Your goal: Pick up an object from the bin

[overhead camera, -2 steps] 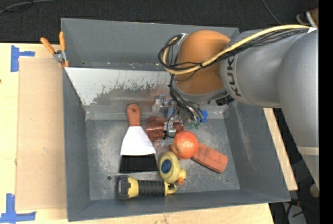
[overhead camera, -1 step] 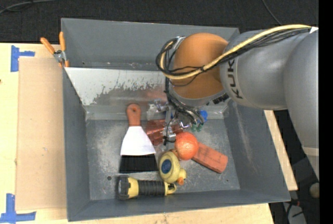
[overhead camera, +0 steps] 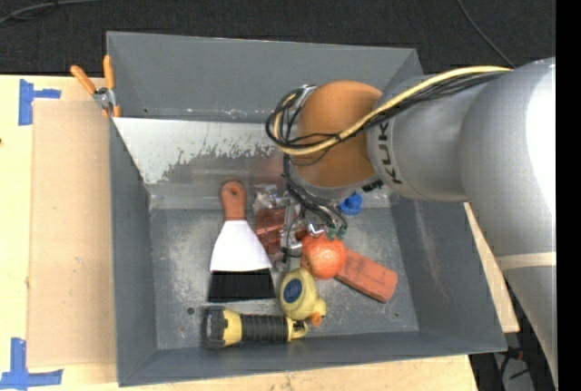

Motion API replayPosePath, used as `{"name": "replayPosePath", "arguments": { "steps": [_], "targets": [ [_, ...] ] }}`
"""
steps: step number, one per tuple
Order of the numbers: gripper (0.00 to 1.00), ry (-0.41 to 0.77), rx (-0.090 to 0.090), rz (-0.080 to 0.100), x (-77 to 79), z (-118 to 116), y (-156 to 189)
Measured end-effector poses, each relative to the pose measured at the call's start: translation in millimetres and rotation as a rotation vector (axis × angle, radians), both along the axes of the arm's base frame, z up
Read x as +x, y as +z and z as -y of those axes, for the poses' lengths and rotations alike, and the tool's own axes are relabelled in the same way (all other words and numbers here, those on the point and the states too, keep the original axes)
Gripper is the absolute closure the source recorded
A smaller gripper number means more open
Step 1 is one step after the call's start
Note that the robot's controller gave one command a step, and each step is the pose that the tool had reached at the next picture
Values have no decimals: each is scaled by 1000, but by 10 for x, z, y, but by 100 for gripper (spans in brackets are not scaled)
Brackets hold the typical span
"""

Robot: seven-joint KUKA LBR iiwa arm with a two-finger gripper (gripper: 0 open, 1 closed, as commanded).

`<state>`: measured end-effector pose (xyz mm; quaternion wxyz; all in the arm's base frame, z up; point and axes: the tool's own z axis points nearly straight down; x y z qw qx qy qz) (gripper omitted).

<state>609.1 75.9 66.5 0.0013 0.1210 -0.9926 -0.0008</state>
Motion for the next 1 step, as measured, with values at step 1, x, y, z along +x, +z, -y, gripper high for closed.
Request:
{"name": "replayPosePath", "arguments": {
  "steps": [1],
  "targets": [
    [100, -17, 4, 13, -110, -13, 43]
  ]
}}
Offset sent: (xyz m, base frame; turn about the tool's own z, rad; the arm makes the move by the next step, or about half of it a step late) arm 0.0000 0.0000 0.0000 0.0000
